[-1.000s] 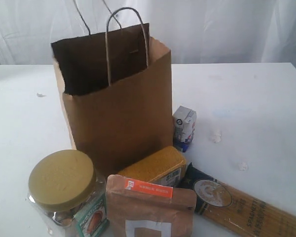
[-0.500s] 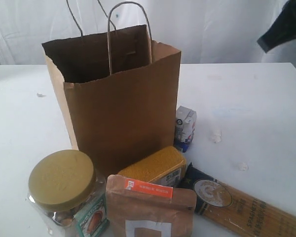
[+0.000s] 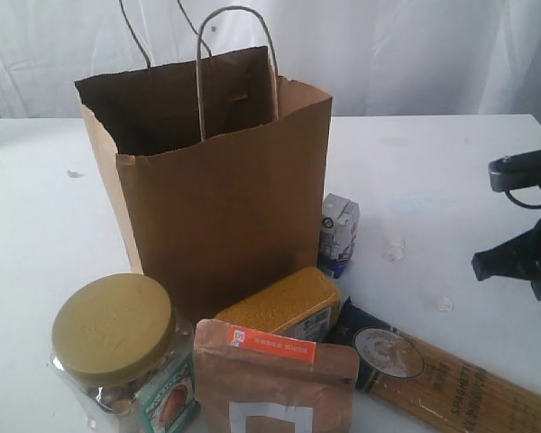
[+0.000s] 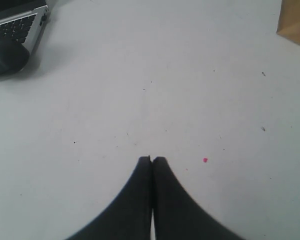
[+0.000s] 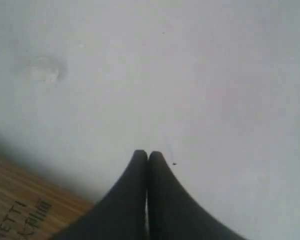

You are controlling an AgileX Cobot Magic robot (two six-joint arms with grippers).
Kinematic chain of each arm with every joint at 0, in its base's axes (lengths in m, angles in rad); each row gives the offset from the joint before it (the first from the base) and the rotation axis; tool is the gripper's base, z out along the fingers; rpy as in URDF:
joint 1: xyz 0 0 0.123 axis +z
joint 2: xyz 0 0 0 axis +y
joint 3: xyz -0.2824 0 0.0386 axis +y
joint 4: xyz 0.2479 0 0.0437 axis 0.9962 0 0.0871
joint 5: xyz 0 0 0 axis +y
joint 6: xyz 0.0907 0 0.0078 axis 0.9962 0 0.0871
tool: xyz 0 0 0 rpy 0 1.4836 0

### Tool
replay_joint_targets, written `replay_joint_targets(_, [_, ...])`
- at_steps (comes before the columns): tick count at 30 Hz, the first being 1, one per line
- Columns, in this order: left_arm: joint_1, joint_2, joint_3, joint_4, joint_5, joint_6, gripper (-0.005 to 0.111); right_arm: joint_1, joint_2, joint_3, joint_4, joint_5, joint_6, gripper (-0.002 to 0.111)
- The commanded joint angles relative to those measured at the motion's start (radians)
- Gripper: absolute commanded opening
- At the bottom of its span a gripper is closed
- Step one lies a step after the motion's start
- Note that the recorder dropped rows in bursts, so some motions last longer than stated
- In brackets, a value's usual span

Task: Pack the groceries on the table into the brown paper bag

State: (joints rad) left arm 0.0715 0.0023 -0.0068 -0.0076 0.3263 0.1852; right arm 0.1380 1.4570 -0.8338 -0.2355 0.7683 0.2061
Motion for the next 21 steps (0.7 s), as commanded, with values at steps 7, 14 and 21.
replay_joint_targets(7, [-0.005, -0.002, 0.007, 0.058, 0.002, 0.058, 0.0, -0.009, -0.61, 0.314, 0.104, -0.45, 0.042, 0.0])
replay_joint_targets(14, [-0.005, -0.002, 0.007, 0.105, -0.036, 0.058, 0.0, -0.009, -1.017, 0.392, 0.103, -0.442, 0.038, 0.0])
replay_joint_targets(21, [-0.005, -0.002, 0.007, -0.233, -0.441, -0.099, 0.0, -0.009, -1.284, 0.445, 0.103, -0.354, 0.074, 0.0])
